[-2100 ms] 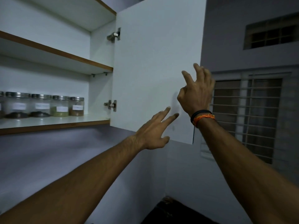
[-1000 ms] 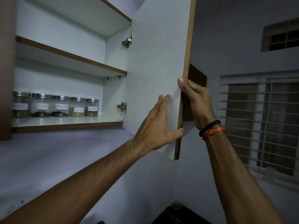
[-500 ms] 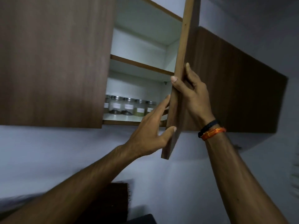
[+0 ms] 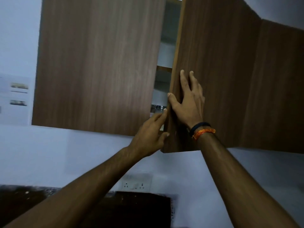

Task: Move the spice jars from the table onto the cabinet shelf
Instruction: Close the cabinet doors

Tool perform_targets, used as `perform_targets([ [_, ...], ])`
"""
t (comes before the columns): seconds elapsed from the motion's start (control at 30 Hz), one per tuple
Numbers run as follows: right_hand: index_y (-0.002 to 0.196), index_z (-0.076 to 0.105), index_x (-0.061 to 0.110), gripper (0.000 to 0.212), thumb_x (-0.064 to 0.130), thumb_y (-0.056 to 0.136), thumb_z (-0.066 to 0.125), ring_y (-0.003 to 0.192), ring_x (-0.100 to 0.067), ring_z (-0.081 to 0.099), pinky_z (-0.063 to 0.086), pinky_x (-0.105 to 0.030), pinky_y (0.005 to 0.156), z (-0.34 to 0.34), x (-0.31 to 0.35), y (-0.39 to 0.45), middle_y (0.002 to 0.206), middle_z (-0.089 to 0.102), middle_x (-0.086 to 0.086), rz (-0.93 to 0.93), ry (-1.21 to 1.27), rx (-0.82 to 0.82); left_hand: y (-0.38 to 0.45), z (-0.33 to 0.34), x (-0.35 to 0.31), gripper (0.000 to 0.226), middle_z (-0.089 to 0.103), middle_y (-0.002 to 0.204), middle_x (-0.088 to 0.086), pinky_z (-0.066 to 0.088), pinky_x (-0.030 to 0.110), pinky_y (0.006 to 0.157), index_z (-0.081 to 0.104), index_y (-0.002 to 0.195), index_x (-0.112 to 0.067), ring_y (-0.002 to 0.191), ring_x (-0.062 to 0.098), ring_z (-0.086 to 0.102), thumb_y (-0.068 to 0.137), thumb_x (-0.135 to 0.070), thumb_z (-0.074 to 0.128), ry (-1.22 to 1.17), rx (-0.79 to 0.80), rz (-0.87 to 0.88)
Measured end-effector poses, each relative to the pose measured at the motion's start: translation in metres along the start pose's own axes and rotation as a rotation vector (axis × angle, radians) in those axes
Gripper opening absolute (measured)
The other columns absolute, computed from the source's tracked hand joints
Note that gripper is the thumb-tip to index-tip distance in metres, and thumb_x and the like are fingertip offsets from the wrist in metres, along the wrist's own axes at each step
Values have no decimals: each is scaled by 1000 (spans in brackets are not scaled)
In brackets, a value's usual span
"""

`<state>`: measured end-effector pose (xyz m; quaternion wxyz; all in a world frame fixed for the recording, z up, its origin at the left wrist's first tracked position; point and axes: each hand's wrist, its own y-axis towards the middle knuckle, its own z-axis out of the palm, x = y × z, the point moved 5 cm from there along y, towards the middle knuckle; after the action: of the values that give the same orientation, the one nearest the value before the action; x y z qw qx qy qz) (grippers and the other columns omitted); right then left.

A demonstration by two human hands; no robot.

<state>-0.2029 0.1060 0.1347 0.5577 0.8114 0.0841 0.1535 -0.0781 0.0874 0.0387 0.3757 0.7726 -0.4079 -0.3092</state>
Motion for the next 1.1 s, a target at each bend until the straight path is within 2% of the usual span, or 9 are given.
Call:
perform_targets([
  [0.07, 158, 11, 34, 82, 50, 92, 56, 151, -34, 11, 20, -64, 116, 20, -4, 0, 167, 4, -7, 15, -49, 24, -1, 3, 14, 83, 36, 155, 6, 40, 26, 109, 19, 158, -15, 135, 19, 41, 91, -17, 68, 86, 35, -3],
  [0.23, 158, 12, 31, 88, 54, 86, 57, 151, -36, 8, 19, -65, 115, 60, -5, 9, 167, 2, -9, 30, -211, 6, 3, 4, 44, 89, 15, 166, 7, 30, 40, 121, 15, 159, -12, 151, 25, 22, 90, -22, 69, 307, 93, 14],
  [0.37, 158, 13, 30, 89, 50, 83, 58, 151, -38, 7, 18, -68, 113, 84, -2, 20, 167, 3, -9, 21, -260, -10, 15, 4, 58, 87, 13, 167, 8, 20, 44, 125, 21, 158, -11, 154, 28, 13, 88, -26, 70, 431, 125, 62],
  [0.43, 158, 13, 31, 85, 50, 86, 55, 151, -37, 7, 18, -69, 113, 96, -6, 21, 167, 4, -8, 33, -247, 6, 20, 8, 67, 89, 7, 168, 8, 13, 47, 126, 17, 159, -14, 155, 29, 6, 89, -30, 69, 493, 160, 52],
  [0.6, 158, 11, 33, 76, 55, 93, 46, 152, -37, 4, 13, -71, 114, 119, -21, 21, 167, 1, -6, 36, -225, 36, 28, 24, 93, 95, -3, 168, 6, 3, 52, 126, 5, 160, -18, 155, 31, -6, 90, -39, 66, 635, 186, 13],
  [0.77, 158, 9, 34, 79, 63, 93, 43, 152, -38, -2, 8, -74, 113, 138, -35, 22, 167, -3, -6, 63, -240, 86, 32, 39, 117, 103, -10, 168, 6, -2, 64, 121, -4, 160, -16, 154, 32, -12, 90, -46, 65, 789, 193, -21],
  [0.87, 158, 11, 34, 79, 66, 93, 43, 152, -38, -2, 7, -74, 113, 146, -41, 23, 167, -3, -6, 64, -250, 92, 34, 42, 127, 102, -12, 167, 7, -5, 69, 118, -4, 160, -14, 153, 33, -14, 91, -49, 63, 839, 187, -12],
  [1.1, 158, 6, 33, 75, 61, 97, 37, 152, -39, -6, 5, -75, 112, 159, -44, 23, 167, -6, -8, 56, -266, 67, 37, 47, 133, 101, -15, 167, 9, -5, 70, 116, -3, 160, -13, 154, 31, -14, 91, -48, 63, 867, 159, -6],
])
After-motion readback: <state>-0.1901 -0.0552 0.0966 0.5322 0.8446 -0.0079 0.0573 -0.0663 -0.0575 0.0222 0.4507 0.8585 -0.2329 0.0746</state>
